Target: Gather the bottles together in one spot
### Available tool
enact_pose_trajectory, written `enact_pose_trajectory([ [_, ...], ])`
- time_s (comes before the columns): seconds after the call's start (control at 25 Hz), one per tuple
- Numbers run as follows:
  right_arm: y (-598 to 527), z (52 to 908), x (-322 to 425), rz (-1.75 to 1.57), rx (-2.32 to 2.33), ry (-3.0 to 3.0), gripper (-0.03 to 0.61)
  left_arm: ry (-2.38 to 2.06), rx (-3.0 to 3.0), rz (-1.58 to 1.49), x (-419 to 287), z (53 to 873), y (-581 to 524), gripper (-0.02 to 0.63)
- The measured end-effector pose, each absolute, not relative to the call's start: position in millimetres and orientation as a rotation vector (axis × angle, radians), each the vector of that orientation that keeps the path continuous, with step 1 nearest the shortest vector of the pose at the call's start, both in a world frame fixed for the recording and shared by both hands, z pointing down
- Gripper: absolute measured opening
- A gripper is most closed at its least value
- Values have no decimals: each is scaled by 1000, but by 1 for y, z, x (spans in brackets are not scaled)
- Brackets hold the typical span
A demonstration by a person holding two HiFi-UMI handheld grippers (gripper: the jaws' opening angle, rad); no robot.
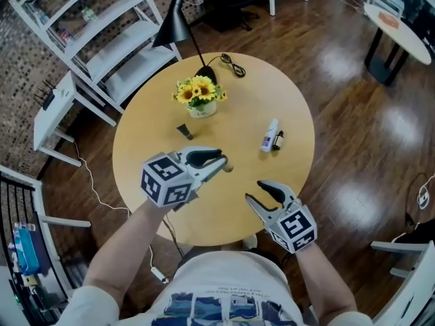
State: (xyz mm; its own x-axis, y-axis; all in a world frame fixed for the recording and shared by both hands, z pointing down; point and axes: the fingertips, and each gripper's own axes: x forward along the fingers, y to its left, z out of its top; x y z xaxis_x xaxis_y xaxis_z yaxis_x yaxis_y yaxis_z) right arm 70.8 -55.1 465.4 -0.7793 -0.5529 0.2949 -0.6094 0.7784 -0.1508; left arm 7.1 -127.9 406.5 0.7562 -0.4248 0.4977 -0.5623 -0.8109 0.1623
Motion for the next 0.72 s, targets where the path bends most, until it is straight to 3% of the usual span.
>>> enact_pose_trajectory([
  [0.72,-57,502,78,479,1023,-2600,198,-1453,2323,780,-95,524,-251,80],
])
